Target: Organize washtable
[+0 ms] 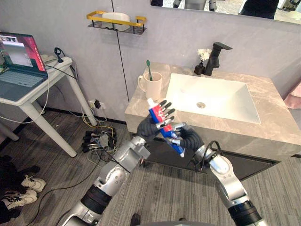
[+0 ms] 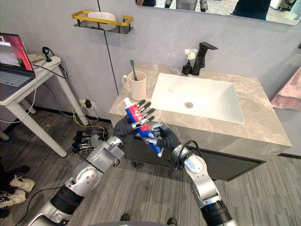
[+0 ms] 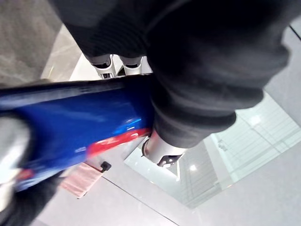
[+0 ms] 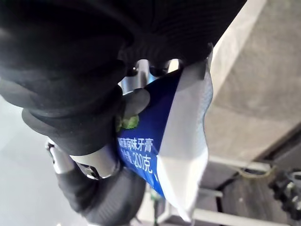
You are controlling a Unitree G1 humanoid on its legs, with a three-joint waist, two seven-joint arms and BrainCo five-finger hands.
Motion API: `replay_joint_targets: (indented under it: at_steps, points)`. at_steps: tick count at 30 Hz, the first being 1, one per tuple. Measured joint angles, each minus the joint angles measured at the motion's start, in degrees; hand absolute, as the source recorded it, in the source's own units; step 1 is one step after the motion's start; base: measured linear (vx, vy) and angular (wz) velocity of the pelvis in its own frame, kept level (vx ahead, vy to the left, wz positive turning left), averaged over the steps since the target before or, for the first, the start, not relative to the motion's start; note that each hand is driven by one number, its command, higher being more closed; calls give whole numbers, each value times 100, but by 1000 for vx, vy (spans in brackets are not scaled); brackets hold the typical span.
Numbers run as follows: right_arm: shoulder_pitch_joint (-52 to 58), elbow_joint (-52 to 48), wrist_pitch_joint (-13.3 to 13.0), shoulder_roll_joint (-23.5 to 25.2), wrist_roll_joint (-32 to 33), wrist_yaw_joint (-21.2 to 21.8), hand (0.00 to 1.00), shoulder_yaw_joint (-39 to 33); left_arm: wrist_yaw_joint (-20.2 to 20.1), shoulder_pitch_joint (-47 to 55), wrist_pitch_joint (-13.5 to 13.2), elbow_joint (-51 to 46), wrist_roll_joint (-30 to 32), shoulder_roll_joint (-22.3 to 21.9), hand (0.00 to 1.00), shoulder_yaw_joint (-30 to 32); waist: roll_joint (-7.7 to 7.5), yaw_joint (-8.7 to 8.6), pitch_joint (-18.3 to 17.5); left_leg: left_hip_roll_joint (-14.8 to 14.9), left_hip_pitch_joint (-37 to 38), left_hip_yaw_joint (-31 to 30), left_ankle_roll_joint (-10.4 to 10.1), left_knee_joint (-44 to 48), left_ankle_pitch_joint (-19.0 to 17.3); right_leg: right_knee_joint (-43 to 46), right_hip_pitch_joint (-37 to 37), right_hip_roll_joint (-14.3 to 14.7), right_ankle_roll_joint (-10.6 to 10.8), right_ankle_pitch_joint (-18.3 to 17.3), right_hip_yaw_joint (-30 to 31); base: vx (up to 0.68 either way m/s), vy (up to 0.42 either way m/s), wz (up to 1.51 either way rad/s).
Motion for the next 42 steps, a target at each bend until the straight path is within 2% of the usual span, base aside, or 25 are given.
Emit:
replay_joint_targets:
  at_steps: [6, 11, 16, 28, 33, 42]
  points:
    - [275, 287, 22, -59, -278, 228, 100, 172, 20, -342, -50, 19, 6, 22, 0, 390, -6, 11, -4, 27, 2, 94, 0, -12, 0, 4, -67, 18, -55, 3, 85, -33, -5, -8]
    - [411, 344, 68, -147, -469, 257, 100, 183, 22, -456, -97, 21, 7, 21, 0, 440, -21, -3, -20, 45, 3, 115, -1, -24, 0, 2, -73, 33, -65, 13, 104, -6, -7, -3]
    - [438, 794, 402, -270, -807, 261, 100, 372, -67, -610, -197, 16, 3, -71, 0, 443, -57, 8, -57, 52, 12, 126, -1, -5, 1, 2, -72, 42, -47, 43, 120, -4, -1, -1]
    - [385, 553, 411, -254, -844, 206, 100, 276, -69, -495, -199, 221, 26, -197, 0, 409, -55, 6, -58, 68, 90, 242, -2, -36, -2, 2, -90, 53, -49, 12, 255, -16, -2, -5]
    - [273, 434, 408, -62, -837, 191, 100, 119, -60, -298, -182, 543, 293, -254, 0, 465, -54, 34, -59, 76, 93, 360, -11, -30, -10, 2, -161, 63, -71, 62, 386, 7, -2, -12]
    - [228, -6, 405, -28, -838, -157, 100, -594, 154, -126, -209, 1154, 612, -317, 0, 1520, -53, 4, -59, 87, 102, 569, -38, -39, -33, 14, -272, 69, -54, 98, 580, -20, 1, -12]
